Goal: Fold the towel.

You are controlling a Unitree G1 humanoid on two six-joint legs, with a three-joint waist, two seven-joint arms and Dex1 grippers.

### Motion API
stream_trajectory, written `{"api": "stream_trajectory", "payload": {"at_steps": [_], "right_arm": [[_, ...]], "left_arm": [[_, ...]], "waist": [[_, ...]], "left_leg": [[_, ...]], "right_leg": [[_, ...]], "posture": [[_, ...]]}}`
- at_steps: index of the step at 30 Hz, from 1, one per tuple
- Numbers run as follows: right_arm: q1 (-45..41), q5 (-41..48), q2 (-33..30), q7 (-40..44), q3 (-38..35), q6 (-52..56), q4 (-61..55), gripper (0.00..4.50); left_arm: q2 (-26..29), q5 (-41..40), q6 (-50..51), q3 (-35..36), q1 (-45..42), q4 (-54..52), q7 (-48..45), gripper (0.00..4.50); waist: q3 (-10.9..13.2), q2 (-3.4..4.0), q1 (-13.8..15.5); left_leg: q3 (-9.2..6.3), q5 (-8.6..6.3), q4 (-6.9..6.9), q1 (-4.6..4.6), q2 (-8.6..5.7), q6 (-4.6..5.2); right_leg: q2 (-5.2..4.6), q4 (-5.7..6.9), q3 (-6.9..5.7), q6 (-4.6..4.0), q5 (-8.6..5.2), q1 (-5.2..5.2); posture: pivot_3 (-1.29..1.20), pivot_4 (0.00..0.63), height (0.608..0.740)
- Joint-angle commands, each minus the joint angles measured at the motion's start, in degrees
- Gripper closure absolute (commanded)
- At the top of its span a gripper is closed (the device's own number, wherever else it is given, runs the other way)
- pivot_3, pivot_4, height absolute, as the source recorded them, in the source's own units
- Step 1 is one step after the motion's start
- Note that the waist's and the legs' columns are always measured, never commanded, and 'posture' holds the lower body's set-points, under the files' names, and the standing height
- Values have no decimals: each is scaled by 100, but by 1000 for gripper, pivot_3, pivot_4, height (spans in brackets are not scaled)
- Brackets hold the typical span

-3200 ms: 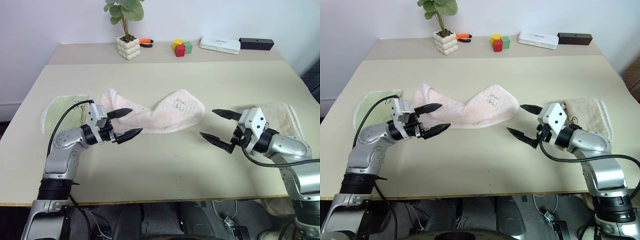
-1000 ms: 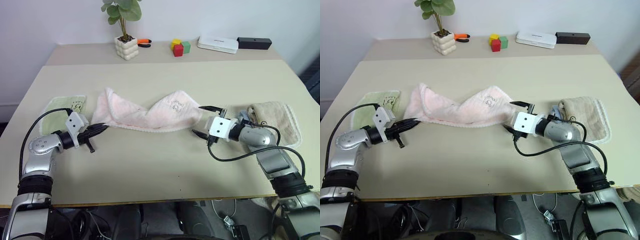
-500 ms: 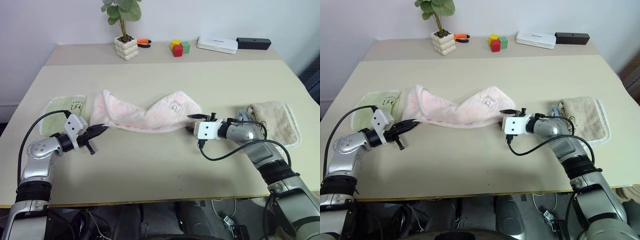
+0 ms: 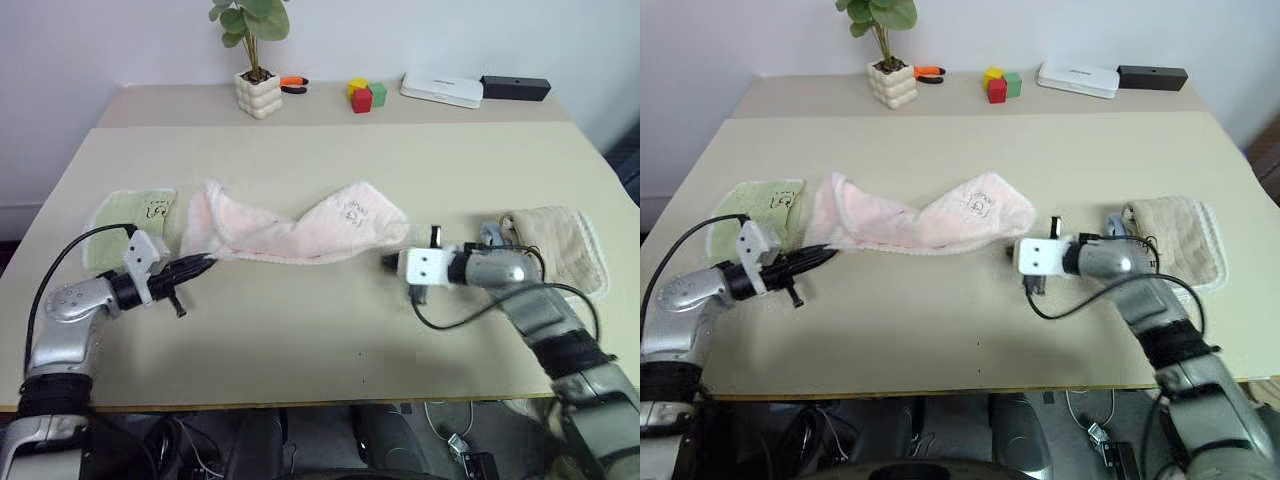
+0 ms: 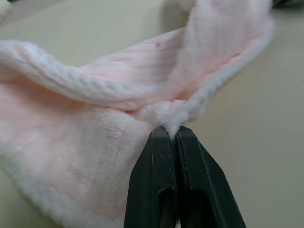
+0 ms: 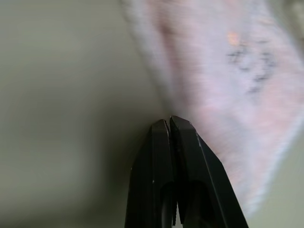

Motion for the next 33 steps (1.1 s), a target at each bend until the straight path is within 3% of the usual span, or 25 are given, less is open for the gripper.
{"api": "stream_trajectory", "payload": {"at_steps": [1, 4, 7, 8, 12, 17, 32, 33], "right_arm": [[311, 937, -497, 808, -401, 893, -1194, 4438], [427, 1056, -642, 854, -518, 1153, -1558, 4438], [23, 558, -106, 23, -494, 884, -958, 4438], [-78, 445, 34, -165, -478, 821, -772, 4207], [-308, 313, 358, -471, -463, 734, -262, 2706], [-469, -312, 408, -850, -212, 48, 271, 133], [-1527, -2565, 411, -2553, 764, -1269, 2231, 55], [-1589, -2655, 453, -2669, 820, -1309, 2358, 285]], "left_arm": [[303, -493, 584, 261, 184, -789, -246, 4500], [401, -493, 617, 313, 279, -953, -287, 4500], [413, -616, 878, 334, 247, -1043, -309, 4500], [423, -626, 941, 339, 264, -1097, -313, 4500], [478, -687, 1142, 434, 430, -1314, -320, 4500], [477, -667, 1225, 522, 500, -1404, -259, 4500], [387, -724, 1372, 503, 606, -1743, 10, 4500], [386, -722, 1378, 499, 605, -1756, 20, 4500]], "waist": [[1, -1, -17], [1, 0, -41], [-1, -5, -89], [-1, -5, -92], [1, -7, -64], [2, -7, -18], [-5, -20, -37], [-8, -24, -38]], "left_leg": [[0, 0, 1, 1, 2, 0], [1, 0, 2, 13, 3, 0], [2, 0, 4, 17, 6, 0], [2, 1, 4, 17, 6, -1], [3, 1, 0, 8, 4, -1], [4, 0, 0, 3, 3, -1], [5, 1, 4, 13, 3, -2], [5, 1, 4, 14, 3, -2]], "right_leg": [[1, 1, 0, 0, 0, 0], [4, 8, 2, -3, -1, 3], [10, 8, 2, -23, -11, 3], [11, 9, 2, -24, -11, 2], [6, 7, 1, -10, -4, -3], [3, 5, 0, -10, -4, -8], [4, 8, 2, -12, -4, 0], [4, 8, 2, -13, -4, 1]], "posture": [[0, 150, 740], [0, 150, 740], [0, 150, 740], [0, 150, 740], [0, 150, 740], [0, 150, 740], [0, 150, 740], [0, 150, 740]]}}
